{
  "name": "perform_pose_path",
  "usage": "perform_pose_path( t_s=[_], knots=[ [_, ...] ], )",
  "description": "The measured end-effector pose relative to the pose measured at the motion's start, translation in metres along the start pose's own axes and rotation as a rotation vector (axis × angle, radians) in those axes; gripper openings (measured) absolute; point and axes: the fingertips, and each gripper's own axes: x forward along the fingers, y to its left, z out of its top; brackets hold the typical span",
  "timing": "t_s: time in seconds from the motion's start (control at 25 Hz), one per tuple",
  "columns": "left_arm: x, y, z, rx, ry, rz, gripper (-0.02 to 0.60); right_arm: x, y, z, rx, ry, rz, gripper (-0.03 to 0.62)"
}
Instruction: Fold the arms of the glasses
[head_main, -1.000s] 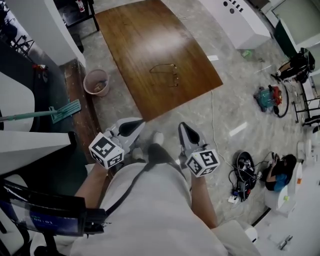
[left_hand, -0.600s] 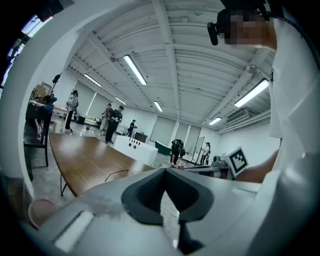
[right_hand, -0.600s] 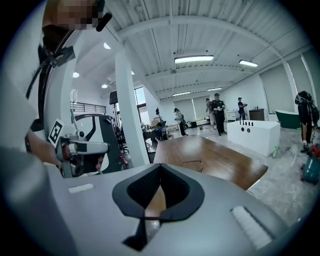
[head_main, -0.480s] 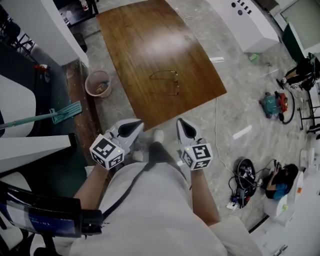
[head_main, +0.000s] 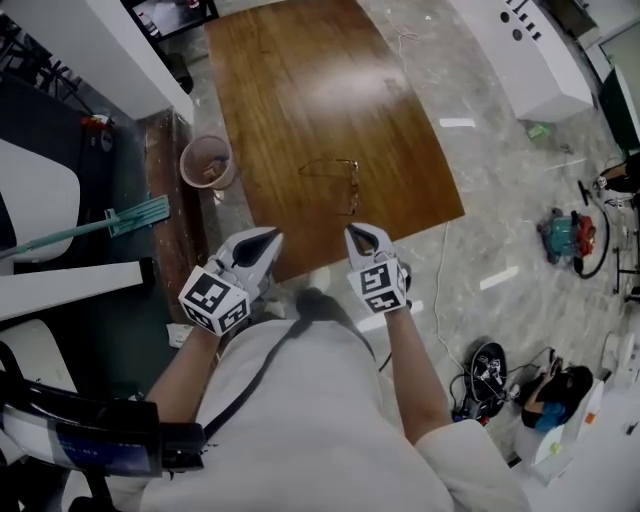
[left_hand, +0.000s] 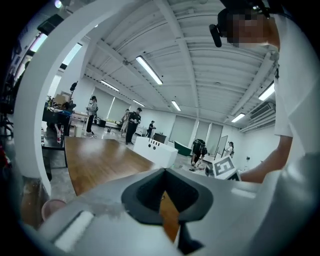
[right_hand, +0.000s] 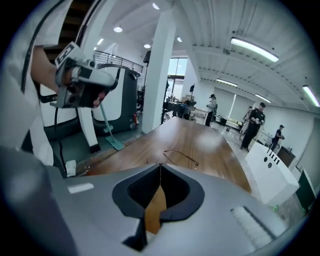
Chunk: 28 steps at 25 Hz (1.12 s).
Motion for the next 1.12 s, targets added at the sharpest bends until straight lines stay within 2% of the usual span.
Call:
perform_pose_path(
  t_s=[0.2,0.48,0.76,1.0,1.12],
  knots=[
    [0.033,0.007,-0.002,0.024,0.027,0.059,0.006,0.034,-0.008,-0.017,-0.106,0.037,0.096,0.031],
    [0.060,0.021,-0.003,0.030,0.043,0.136,0.006,0.053,-0.011,-0.032,-0.116,0.049,0.186,0.038],
    [0.065,0.025,-0.007,0.026,0.060,0.143,0.006,0.051,-0.013,-0.036,-0.073,0.045,0.186,0.041],
    [0.069,0.031,-0.018,0.015,0.078,0.111,0.006,0.054,-0.010,-0.039,-0.048,0.060,0.159,0.046],
    [0.073,0.036,-0.024,0.014,0.099,0.083,0.006,0.061,-0.006,-0.042,-0.059,0.096,0.148,0.067]
  ],
)
